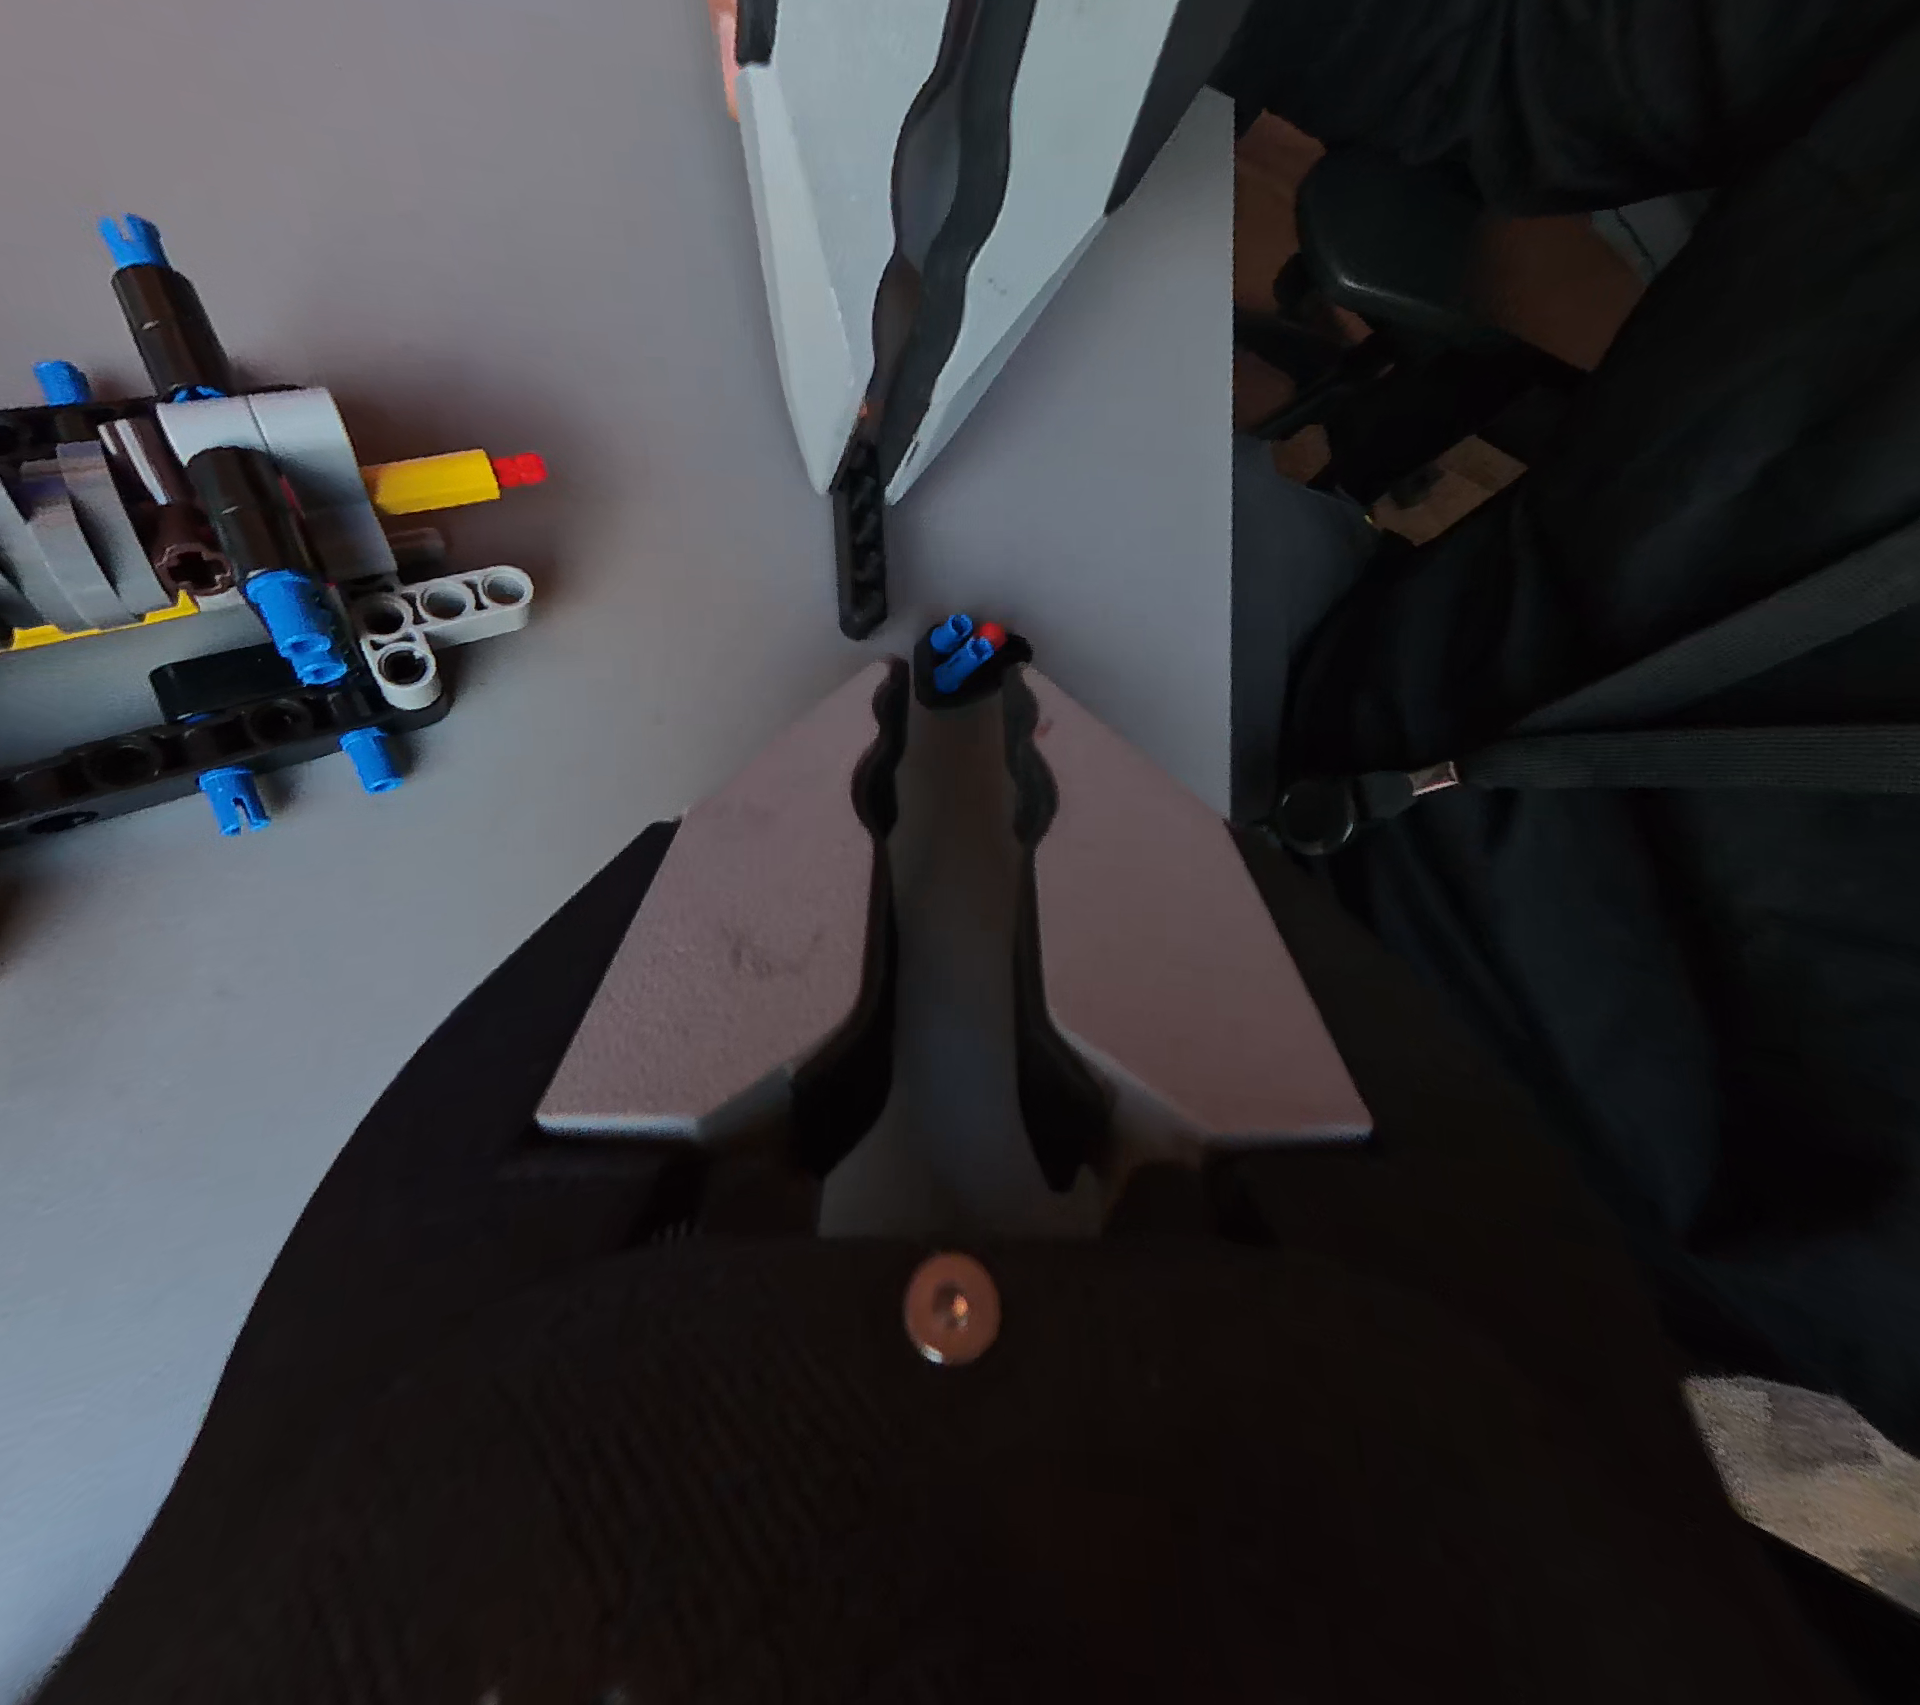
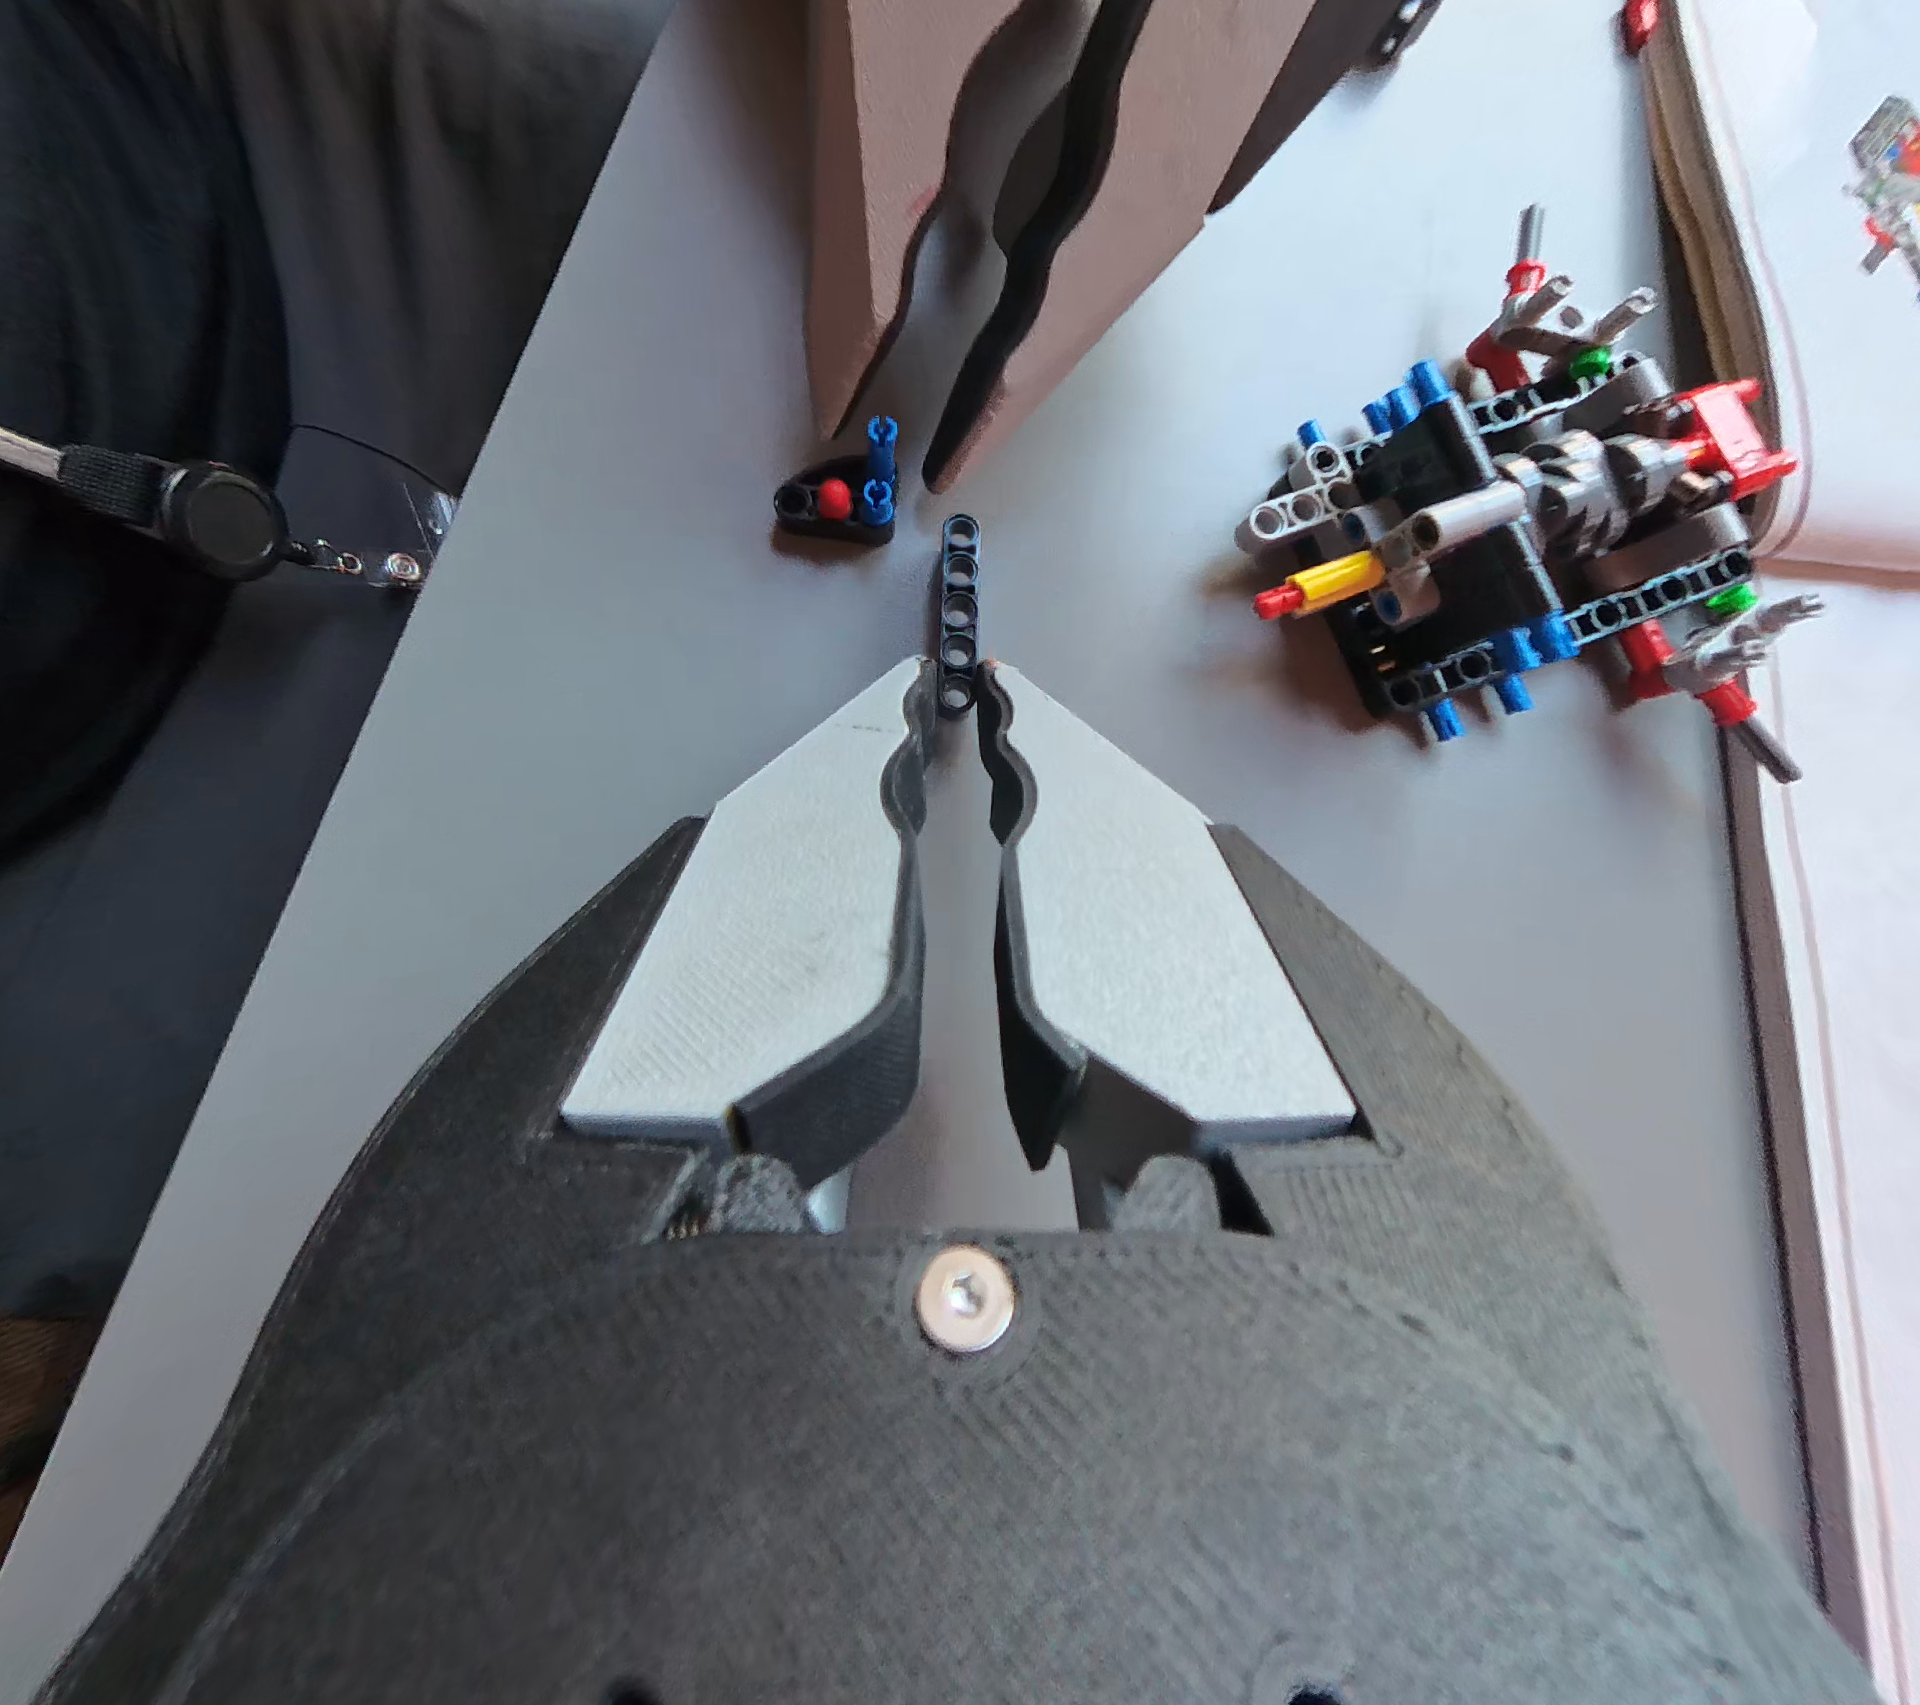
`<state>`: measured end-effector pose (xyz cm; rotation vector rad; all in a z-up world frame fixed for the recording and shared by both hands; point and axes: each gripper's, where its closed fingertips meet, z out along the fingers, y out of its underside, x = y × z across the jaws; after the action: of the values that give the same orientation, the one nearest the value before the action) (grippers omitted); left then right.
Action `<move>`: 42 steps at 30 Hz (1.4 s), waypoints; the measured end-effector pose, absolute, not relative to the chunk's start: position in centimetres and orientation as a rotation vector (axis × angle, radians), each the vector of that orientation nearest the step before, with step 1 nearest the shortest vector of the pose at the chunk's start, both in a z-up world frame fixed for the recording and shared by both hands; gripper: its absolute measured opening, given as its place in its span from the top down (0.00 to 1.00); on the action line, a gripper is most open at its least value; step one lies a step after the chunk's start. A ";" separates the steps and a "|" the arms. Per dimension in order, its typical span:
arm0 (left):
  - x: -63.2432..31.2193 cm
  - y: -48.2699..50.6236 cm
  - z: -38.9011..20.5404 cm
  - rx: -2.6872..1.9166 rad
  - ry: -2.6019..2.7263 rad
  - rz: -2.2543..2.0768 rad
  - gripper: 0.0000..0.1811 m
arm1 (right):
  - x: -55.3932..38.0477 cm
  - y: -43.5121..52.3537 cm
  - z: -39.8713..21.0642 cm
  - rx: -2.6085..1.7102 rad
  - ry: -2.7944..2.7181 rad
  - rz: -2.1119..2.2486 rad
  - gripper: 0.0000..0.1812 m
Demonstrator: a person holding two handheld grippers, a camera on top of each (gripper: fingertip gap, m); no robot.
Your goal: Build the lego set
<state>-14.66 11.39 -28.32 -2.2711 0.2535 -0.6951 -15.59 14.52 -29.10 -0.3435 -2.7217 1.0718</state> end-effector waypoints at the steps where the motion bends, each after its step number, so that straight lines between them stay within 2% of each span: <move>1: -14.6 11.4 -28.3 -2.271 0.260 -0.682 0.92 | -15.6 14.5 -29.3 -0.341 -2.729 1.060 0.97; 15: -14.1 11.6 -28.6 -2.292 0.280 -0.664 0.97 | -15.4 14.3 -29.5 -0.285 -2.723 1.046 0.97; 17: -14.1 11.5 -28.6 -2.291 0.280 -0.676 1.00 | -15.3 14.3 -29.5 -0.288 -2.729 1.049 0.97; 26: -14.3 11.2 -28.8 -2.303 0.284 -0.668 1.00 | -15.3 14.5 -29.5 -0.272 -2.726 1.026 0.97; 30: -13.9 11.2 -28.3 -2.277 0.286 -0.712 0.96 | -15.3 14.6 -29.5 -0.269 -2.722 1.022 0.97; 38: -12.9 11.0 -28.9 -2.312 0.318 -0.709 0.95 | -15.3 14.9 -28.0 -0.218 -2.648 1.036 0.90; 42: -12.7 11.0 -29.0 -2.319 0.319 -0.714 0.95 | -14.7 14.3 -27.2 -0.173 -2.622 1.090 0.90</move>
<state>-12.69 10.96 -28.99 -2.3186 0.3194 -0.7142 -14.71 14.33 -27.21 -0.1735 -2.6220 1.0896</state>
